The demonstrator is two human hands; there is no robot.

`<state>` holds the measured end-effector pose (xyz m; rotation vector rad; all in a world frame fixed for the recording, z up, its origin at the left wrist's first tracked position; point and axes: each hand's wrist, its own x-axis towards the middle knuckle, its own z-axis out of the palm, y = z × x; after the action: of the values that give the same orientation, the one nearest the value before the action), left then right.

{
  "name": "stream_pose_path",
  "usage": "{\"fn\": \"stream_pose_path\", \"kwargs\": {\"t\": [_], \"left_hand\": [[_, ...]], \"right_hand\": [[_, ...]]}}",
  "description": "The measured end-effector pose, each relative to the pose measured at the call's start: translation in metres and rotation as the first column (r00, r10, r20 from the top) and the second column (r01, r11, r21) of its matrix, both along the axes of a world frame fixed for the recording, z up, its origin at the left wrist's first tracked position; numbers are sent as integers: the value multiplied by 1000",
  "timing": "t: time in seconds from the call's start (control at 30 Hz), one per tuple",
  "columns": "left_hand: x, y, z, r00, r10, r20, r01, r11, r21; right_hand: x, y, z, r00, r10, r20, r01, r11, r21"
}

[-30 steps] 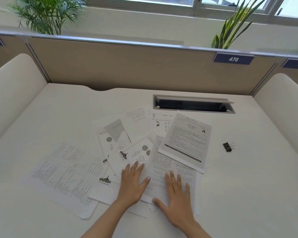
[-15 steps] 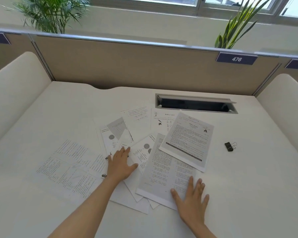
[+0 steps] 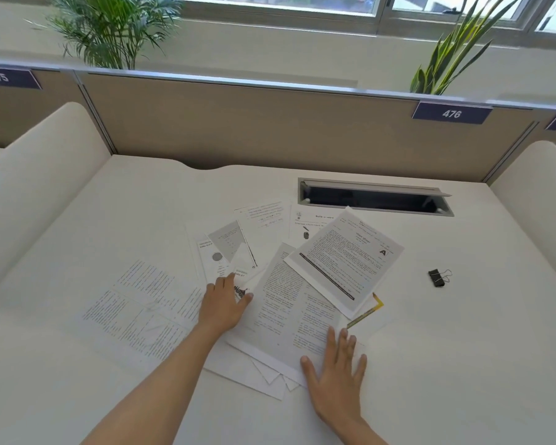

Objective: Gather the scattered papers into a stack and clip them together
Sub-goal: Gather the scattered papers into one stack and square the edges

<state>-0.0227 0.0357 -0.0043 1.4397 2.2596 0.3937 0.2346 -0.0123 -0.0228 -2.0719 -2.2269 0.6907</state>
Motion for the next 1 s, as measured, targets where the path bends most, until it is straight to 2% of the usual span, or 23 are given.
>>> {"fn": "stream_pose_path", "kwargs": {"t": [0.2, 0.37, 0.53, 0.63, 0.73, 0.83, 1.0], "left_hand": [[5, -1, 9, 977, 121, 177, -117, 992, -38], [4, -11, 16, 944, 204, 259, -191, 979, -74], [5, -27, 12, 814, 243, 528, -222, 969, -105], [11, -40, 7, 741, 250, 624, -275, 960, -58], [15, -51, 5, 694, 259, 672, -348, 938, -2], [13, -59, 6, 684, 281, 673, -419, 907, 47], [-4, -68, 9, 670, 315, 672, -509, 854, 107]], "right_hand": [[-11, -1, 4, 996, 60, -68, -60, 998, 3], [-7, 0, 3, 985, 69, -155, -71, 997, -7], [-1, 20, 7, 988, 40, -148, -25, 995, 98], [2, 42, 10, 990, 64, -125, -47, 990, 136], [5, 64, 9, 993, 102, -58, -94, 989, 115], [9, 78, 8, 992, 127, 11, -127, 990, 60], [19, 83, 7, 994, 109, 18, -111, 990, 93]]}}
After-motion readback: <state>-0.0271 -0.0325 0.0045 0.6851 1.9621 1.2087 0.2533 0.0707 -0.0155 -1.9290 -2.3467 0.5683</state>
